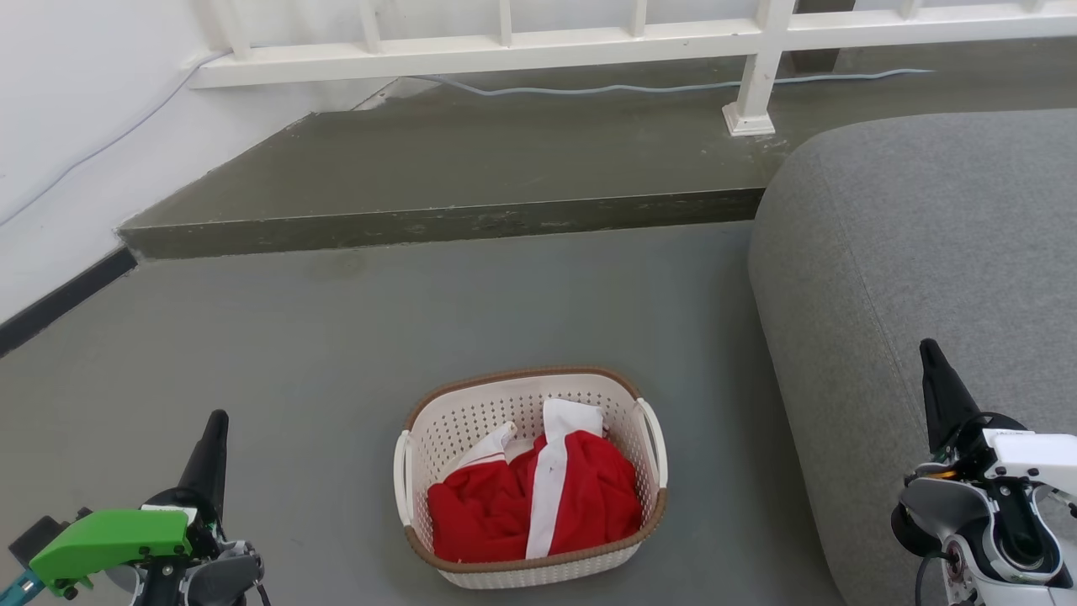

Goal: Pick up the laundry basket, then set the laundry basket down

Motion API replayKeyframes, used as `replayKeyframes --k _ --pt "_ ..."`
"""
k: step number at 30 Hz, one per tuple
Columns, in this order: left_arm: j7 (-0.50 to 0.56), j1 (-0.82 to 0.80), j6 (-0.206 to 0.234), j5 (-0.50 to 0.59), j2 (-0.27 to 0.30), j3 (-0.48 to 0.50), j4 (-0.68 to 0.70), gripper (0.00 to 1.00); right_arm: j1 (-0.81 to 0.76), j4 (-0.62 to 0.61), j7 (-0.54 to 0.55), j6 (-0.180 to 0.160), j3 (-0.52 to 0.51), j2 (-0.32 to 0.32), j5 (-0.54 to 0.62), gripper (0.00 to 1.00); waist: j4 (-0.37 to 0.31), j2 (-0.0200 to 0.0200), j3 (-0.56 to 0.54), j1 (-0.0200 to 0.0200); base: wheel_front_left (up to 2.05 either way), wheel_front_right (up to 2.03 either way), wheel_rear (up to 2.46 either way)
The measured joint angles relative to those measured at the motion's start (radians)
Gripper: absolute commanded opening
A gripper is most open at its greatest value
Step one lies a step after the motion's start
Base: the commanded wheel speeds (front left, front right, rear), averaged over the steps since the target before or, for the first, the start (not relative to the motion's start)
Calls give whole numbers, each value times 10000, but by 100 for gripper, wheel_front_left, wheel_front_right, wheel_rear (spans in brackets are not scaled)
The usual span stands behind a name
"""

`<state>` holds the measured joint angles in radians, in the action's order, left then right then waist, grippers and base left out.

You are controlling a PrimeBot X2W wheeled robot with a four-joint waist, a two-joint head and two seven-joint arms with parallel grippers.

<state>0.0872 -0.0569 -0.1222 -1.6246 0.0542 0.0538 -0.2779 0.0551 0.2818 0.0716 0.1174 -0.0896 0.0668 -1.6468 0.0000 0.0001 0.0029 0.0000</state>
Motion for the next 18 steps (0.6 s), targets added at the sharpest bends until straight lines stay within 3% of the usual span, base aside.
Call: replayKeyframes --k 18 --pt "0 0 0 0 -2 10 4 0 0 -4 10 0 -6 -2 2 0 0 0 1 0 0 0 0"
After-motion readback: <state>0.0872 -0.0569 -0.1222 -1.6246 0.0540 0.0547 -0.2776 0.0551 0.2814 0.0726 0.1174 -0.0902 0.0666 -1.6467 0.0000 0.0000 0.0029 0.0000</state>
